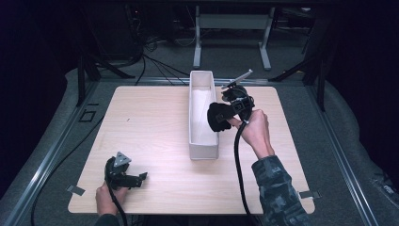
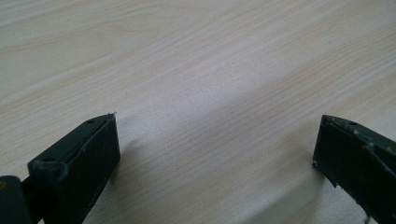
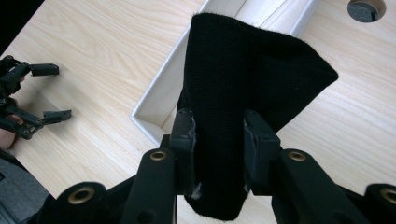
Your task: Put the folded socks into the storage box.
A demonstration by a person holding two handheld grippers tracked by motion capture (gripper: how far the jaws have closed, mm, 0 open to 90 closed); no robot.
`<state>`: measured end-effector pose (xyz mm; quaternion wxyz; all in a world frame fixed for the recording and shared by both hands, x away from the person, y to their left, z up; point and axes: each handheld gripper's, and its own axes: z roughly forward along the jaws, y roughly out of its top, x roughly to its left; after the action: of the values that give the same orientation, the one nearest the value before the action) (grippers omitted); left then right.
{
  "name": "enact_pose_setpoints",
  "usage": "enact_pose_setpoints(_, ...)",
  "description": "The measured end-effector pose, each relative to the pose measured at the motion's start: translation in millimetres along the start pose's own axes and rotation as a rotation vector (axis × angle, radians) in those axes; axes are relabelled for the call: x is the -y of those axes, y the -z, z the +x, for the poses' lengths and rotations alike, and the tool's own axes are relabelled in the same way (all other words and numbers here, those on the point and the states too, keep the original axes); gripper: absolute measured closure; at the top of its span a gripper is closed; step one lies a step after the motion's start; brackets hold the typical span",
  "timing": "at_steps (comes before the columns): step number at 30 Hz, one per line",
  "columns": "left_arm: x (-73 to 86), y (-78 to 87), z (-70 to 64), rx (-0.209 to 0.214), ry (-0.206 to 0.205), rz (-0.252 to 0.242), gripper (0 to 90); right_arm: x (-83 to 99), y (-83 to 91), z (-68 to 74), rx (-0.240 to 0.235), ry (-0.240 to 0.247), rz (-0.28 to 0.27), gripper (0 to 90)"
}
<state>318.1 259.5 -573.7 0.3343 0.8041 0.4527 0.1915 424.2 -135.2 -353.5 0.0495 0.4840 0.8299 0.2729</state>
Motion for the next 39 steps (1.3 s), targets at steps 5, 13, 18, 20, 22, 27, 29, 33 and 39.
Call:
enact_pose_setpoints(5, 0.0, 0.0, 0.0, 0.000, 0.001, 0.000, 0.5, -3.3, -6.4, 6.2, -0.004, 0.013, 0.015, 68.7)
enact_pose_setpoints(13, 0.0, 0.0, 0.0, 0.000, 0.000, 0.000, 0.5, -5.3, -14.9, 12.5, -0.007, 0.016, 0.027, 68.7)
enact_pose_setpoints(18, 0.0, 0.0, 0.0, 0.000, 0.000, 0.000, 0.5, -6.9, -22.8, 16.5, 0.003, 0.024, 0.039, 68.6)
enact_pose_setpoints(20, 0.0, 0.0, 0.0, 0.000, 0.000, 0.000, 0.5, -8.9, -29.4, 18.2, 0.007, 0.030, 0.056, 68.5)
enact_pose_setpoints(22, 0.0, 0.0, 0.0, 0.000, 0.000, 0.000, 0.5, -9.5, -30.2, 18.9, 0.006, 0.029, 0.064, 68.5)
enact_pose_setpoints(27, 0.0, 0.0, 0.0, 0.000, 0.000, 0.000, 0.5, -11.8, -40.9, 23.4, 0.020, 0.030, 0.086, 68.4)
enact_pose_setpoints(29, 0.0, 0.0, 0.0, 0.000, 0.001, 0.000, 0.5, -11.7, -43.5, 23.8, 0.019, 0.031, 0.091, 68.4)
enact_pose_setpoints(33, 0.0, 0.0, 0.0, 0.000, 0.000, 0.000, 0.5, -10.4, -54.5, 25.4, 0.034, 0.024, 0.106, 68.2)
enact_pose_setpoints(39, 0.0, 0.0, 0.0, 0.000, 0.000, 0.000, 0.5, -7.3, -67.8, 24.5, 0.026, 0.005, 0.119, 68.0)
